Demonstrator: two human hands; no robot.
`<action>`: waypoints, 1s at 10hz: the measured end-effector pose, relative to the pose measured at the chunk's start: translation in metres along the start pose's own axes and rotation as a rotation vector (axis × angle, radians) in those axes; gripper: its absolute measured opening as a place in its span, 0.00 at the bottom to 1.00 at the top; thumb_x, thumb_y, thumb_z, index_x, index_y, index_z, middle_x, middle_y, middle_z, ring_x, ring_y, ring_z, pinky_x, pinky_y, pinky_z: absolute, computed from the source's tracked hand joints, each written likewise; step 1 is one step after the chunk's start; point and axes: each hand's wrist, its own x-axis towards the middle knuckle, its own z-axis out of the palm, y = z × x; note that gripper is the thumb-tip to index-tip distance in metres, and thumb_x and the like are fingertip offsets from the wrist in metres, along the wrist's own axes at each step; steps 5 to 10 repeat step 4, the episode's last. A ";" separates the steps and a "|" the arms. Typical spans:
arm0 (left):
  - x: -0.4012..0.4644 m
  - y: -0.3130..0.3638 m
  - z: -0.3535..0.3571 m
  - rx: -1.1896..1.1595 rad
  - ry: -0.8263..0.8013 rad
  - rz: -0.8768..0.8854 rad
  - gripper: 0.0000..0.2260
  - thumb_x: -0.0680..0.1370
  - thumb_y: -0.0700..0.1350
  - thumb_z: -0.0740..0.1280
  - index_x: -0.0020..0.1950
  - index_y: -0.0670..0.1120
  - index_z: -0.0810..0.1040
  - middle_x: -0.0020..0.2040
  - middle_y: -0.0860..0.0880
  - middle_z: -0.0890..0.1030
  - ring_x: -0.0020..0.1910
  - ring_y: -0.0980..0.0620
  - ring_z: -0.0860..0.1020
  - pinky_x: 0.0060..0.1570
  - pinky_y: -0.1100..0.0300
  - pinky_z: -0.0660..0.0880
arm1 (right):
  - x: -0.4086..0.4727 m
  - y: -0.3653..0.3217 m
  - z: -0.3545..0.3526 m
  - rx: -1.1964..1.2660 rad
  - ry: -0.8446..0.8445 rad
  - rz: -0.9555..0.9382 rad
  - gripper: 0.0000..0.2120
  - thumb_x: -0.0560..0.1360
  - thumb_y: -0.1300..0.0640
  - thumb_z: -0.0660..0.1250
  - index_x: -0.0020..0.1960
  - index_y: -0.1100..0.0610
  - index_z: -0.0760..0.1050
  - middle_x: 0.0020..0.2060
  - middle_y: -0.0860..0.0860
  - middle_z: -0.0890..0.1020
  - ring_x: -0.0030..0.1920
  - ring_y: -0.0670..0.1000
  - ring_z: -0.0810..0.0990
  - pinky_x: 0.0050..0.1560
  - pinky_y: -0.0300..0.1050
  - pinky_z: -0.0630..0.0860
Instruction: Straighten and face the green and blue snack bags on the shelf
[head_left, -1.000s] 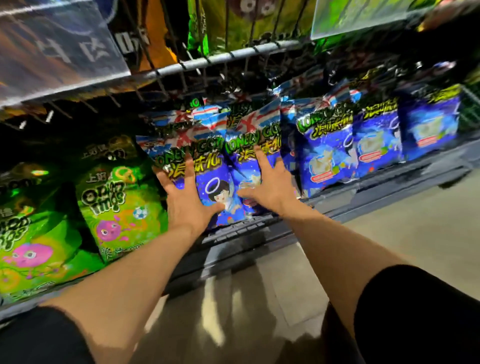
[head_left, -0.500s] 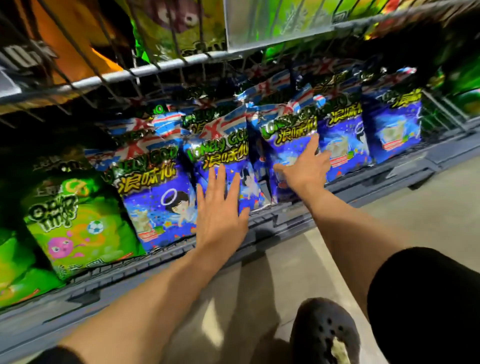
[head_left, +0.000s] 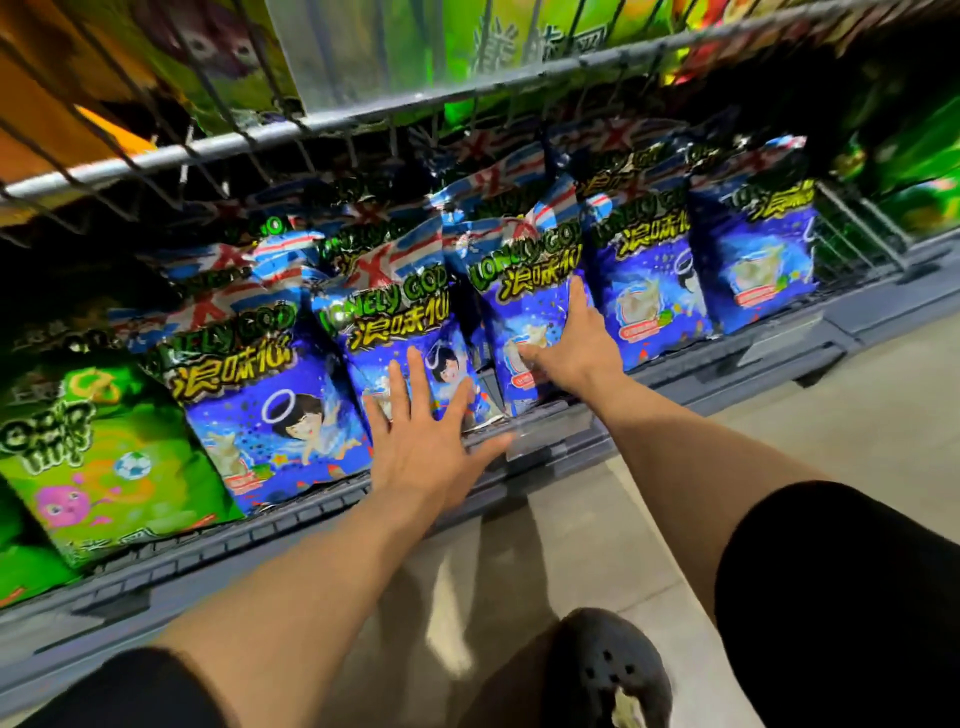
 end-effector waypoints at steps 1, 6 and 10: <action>-0.003 0.004 -0.009 0.014 -0.093 -0.018 0.38 0.72 0.74 0.48 0.78 0.61 0.43 0.75 0.43 0.28 0.75 0.42 0.30 0.73 0.37 0.40 | -0.007 -0.001 -0.006 0.005 -0.016 -0.023 0.47 0.73 0.46 0.70 0.78 0.50 0.39 0.75 0.60 0.59 0.71 0.61 0.65 0.66 0.56 0.69; -0.036 0.023 -0.032 -0.053 -0.141 -0.036 0.36 0.76 0.62 0.63 0.79 0.55 0.50 0.80 0.45 0.43 0.78 0.44 0.39 0.75 0.41 0.44 | -0.050 -0.006 -0.029 -0.066 -0.139 -0.078 0.36 0.77 0.48 0.64 0.78 0.53 0.48 0.72 0.56 0.66 0.69 0.60 0.68 0.66 0.52 0.68; -0.036 0.023 -0.032 -0.053 -0.141 -0.036 0.36 0.76 0.62 0.63 0.79 0.55 0.50 0.80 0.45 0.43 0.78 0.44 0.39 0.75 0.41 0.44 | -0.050 -0.006 -0.029 -0.066 -0.139 -0.078 0.36 0.77 0.48 0.64 0.78 0.53 0.48 0.72 0.56 0.66 0.69 0.60 0.68 0.66 0.52 0.68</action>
